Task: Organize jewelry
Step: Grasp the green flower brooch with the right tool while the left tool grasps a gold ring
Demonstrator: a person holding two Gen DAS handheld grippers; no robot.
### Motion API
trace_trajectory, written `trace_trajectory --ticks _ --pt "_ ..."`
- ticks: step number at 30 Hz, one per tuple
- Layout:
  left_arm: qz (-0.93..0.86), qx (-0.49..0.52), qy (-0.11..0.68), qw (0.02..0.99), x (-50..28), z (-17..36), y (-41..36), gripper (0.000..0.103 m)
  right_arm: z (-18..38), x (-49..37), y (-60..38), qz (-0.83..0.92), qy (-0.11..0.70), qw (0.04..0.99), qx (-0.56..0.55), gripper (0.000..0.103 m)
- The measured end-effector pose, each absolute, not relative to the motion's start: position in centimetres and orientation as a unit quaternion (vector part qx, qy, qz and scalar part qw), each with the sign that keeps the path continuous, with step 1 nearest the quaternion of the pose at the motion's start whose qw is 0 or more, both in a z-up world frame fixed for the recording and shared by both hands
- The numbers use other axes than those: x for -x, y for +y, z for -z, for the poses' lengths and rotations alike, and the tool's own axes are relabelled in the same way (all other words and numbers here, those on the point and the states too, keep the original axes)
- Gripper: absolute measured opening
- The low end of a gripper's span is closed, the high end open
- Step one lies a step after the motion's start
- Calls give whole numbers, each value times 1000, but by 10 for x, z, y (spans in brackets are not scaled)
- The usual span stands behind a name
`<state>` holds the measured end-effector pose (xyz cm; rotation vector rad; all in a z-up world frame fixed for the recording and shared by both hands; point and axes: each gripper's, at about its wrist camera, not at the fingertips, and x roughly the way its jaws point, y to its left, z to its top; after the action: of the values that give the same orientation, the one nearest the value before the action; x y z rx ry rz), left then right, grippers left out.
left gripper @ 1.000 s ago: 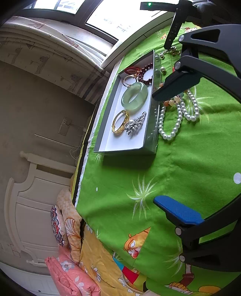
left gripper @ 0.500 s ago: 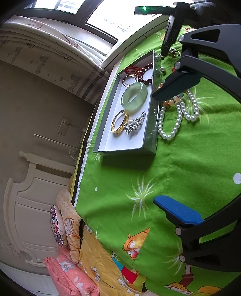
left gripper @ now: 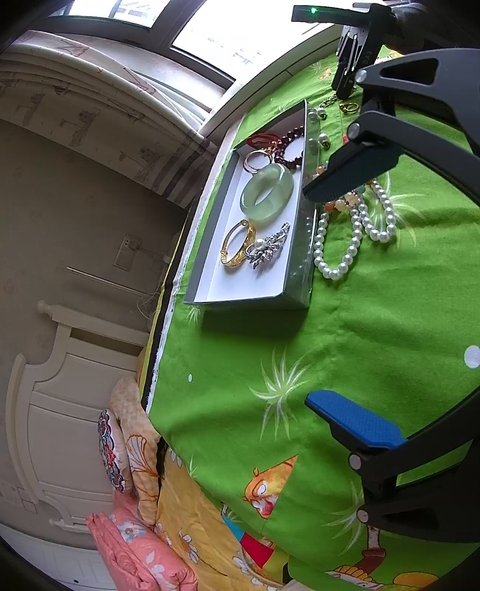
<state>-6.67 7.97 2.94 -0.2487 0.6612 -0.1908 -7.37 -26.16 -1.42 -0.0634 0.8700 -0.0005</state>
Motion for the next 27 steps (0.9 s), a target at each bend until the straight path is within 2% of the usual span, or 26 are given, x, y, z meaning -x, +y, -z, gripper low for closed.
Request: trace_trajectory --ticks 6,10,17,22,24,27 --pt "149 64 336 928 89 -39 28 101 14 86 -267 -31 416 908 36 22" --pt "228 -25 338 913 109 -47 -49 101 14 96 -271 -49 407 911 38 18" --pt "272 -58 398 874 86 -29 -126 99 14 112 -296 -42 382 923 4 18" --pt "287 -72 418 859 74 -15 -158 84 14 114 -309 -47 374 926 -27 18" --pt "291 -85 417 856 72 -13 -169 72 13 115 -309 -49 370 927 -27 18" --pt "295 -99 420 853 68 -9 -183 61 12 118 -313 -54 362 930 -39 18"
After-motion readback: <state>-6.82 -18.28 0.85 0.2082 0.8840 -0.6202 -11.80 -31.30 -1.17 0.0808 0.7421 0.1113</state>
